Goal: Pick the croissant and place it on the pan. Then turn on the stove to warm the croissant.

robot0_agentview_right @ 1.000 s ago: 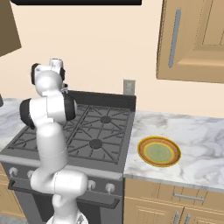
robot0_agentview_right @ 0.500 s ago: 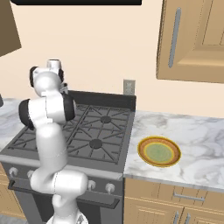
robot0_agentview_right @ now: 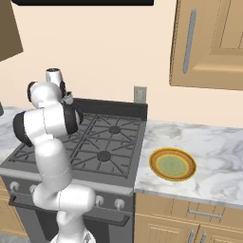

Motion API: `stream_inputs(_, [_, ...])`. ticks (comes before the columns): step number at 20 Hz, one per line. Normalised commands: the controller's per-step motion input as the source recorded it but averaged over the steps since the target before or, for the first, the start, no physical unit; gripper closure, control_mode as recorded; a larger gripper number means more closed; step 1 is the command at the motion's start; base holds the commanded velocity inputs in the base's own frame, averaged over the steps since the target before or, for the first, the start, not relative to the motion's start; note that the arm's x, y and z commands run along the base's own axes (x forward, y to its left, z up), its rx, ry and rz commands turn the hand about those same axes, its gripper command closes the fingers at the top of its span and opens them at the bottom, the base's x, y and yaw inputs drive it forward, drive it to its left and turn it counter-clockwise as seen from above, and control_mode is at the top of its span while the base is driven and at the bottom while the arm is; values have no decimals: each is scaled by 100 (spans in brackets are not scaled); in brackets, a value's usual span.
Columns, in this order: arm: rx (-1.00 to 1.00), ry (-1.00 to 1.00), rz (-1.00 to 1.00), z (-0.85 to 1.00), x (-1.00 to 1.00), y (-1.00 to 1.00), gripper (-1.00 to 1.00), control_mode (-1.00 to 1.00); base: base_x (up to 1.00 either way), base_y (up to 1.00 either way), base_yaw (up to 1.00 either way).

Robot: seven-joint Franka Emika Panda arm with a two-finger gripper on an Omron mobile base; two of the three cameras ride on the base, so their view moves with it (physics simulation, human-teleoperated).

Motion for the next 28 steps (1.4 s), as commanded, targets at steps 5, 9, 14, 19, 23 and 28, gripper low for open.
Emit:
stream_inputs(5, [4, 0, -14, 0, 31, 7, 100, -100, 0, 0, 0])
stream_inputs(9, [4, 5, -15, 0, 44, 12, 100, -100, 0, 0, 0])
stream_inputs(14, [2, 5, -14, 0, 47, 12, 100, -100, 0, 0, 0])
stream_inputs(19, [0, 0, -12, 0, 36, 8, 100, -100, 0, 0, 0])
stream_inputs(23, [0, 0, -9, 0, 17, 8, 100, -100, 0, 0, 0])
stream_inputs(28, [0, 1, -6, -2, 13, 10, 100, -100, 0, 0, 0])
